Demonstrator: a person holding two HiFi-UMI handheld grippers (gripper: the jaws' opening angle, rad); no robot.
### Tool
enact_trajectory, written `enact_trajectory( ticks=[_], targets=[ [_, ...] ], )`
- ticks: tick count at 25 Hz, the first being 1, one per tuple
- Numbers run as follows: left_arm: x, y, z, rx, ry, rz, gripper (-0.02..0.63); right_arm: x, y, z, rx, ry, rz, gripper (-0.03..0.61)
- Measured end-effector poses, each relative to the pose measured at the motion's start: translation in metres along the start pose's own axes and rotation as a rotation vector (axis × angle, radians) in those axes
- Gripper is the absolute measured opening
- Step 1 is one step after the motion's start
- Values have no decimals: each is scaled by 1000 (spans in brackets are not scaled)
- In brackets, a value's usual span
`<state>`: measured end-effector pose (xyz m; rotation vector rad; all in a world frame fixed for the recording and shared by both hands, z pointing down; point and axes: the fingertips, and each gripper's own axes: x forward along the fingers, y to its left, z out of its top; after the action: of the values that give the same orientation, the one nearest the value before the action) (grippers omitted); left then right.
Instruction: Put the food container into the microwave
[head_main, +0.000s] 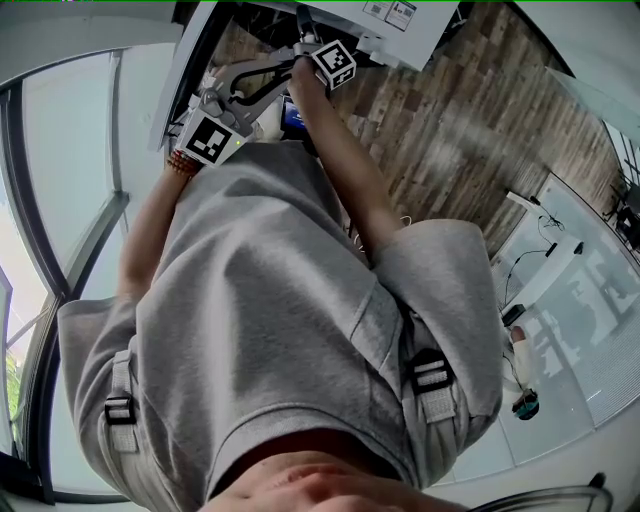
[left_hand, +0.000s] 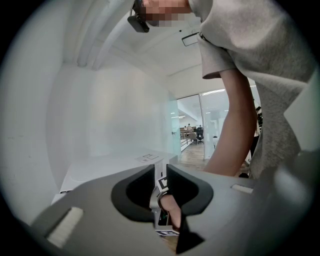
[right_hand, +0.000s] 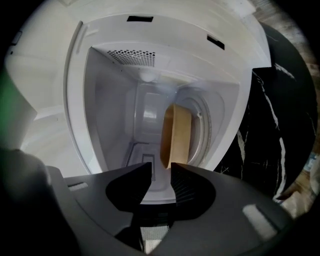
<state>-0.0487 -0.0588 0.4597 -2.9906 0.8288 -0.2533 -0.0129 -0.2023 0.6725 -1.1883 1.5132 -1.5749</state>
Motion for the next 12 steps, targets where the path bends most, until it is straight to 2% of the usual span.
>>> enact_trajectory(
  ticks=[5,12],
  targets=[
    [3,-2,1,-1,-1,18,74,-1,9,-18,-27,104,21,133],
    [6,2,-3,-30,3,66,74,-5,20,-32,-49,198,55,132]
  ],
)
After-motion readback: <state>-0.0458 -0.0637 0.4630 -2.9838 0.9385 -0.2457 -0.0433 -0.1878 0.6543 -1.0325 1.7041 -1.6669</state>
